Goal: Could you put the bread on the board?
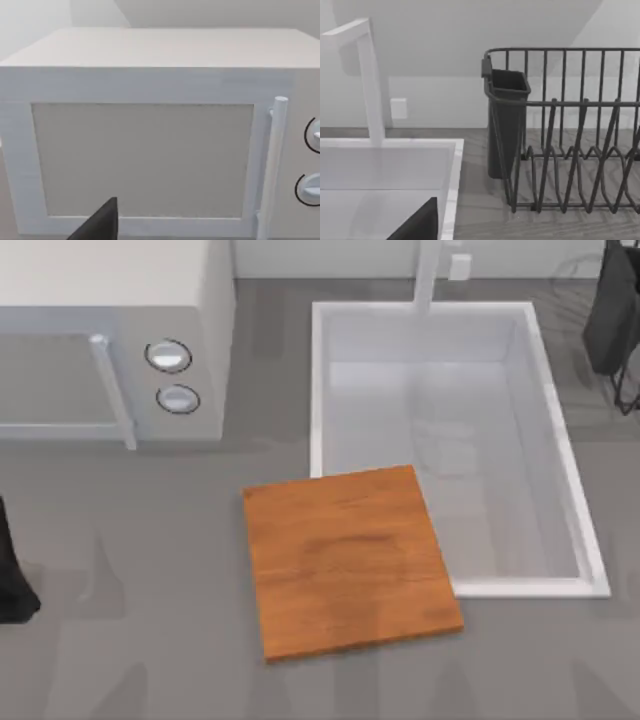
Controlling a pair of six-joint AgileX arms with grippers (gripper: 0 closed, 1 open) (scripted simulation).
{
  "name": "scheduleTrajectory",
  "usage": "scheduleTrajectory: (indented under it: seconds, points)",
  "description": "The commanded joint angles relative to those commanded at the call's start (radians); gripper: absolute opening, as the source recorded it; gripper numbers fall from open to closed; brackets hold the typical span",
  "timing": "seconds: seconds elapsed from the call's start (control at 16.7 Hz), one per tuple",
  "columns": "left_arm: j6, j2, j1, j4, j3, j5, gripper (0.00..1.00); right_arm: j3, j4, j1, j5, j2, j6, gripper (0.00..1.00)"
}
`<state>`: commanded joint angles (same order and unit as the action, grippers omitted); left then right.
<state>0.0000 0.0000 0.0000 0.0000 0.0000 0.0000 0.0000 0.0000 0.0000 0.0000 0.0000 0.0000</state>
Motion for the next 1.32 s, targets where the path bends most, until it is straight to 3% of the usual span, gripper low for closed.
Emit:
scheduleTrajectory:
  seconds: [0.24,0.48,1.08,1.32]
  points:
    - [0.004,0.033,0.004,-0.024,0.032,0.001,1.0,0.0,0.0,0.0,0.0,0.0,0.0,1.0]
    - [0.021,0.225,0.03,-0.149,0.202,0.0,1.0,0.0,0.0,0.0,0.0,0.0,0.0,1.0]
    - [0.096,1.24,0.126,-0.708,0.809,-0.001,1.0,0.0,0.0,0.0,0.0,0.0,0.0,1.0]
    - [0.121,1.539,0.156,-0.886,1.013,0.0,1.0,0.0,0.0,0.0,0.0,0.0,0.0,1.0]
